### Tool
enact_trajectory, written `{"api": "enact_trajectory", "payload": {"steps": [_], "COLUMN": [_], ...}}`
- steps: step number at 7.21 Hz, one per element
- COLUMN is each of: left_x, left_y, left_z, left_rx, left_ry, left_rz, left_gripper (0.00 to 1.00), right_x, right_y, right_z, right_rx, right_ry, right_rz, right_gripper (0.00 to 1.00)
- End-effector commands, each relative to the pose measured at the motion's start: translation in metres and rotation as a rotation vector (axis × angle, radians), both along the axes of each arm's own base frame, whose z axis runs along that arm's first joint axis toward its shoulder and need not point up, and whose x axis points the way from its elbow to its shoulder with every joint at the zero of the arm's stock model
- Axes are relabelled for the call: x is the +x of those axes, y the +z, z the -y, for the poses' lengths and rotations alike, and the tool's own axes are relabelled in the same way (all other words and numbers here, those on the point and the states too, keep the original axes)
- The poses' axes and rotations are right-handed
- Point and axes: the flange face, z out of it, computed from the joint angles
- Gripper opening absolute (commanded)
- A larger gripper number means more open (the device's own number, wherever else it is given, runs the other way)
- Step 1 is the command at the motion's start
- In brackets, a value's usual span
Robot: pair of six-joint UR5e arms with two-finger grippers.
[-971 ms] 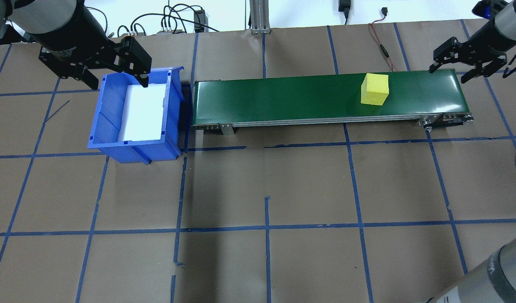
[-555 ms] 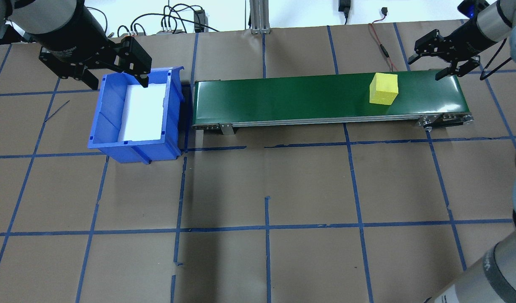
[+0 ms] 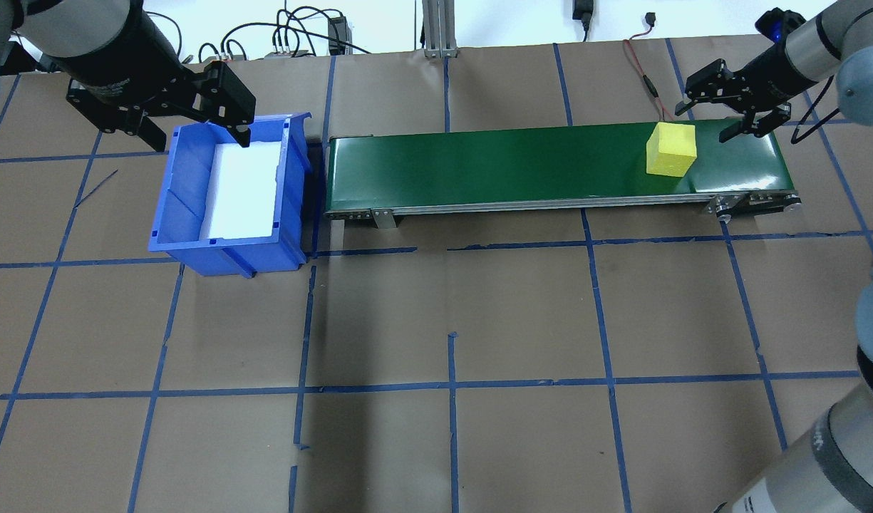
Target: Move block left to right into plate
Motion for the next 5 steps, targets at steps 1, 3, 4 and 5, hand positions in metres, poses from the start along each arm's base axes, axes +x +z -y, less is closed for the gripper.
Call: {"api": "enact_trajectory", "payload": {"steps": [1,3,4,5], "left_x": [-0.001,0.0,0.001,0.0], "left_y": [0.0,0.0,0.0,0.0], "left_z": [0.001,0.001,0.001,0.001], "left_rx": [-0.003,-0.006,-0.006,-0.006], "left_ry": [-0.004,-0.001,0.001,-0.001], "left_rz": [0.0,-0.002,0.0,0.0], "left_gripper": [1.0,1.0,1.0,1.0], "right_x": [0.007,0.005,0.002,-0.005], "right_y": [-0.003,-0.022,-0.035,-0.038], "right_z": [0.001,0.004,0.006,0.004], "right_rx": [-0.006,0.008,0.013,0.038], "right_ry": [0.011,0.011,0.026,0.039], "right_rz": [-0.002,0.0,-0.02,-0.096], "right_gripper": [1.0,1.0,0.97,0.87]}}
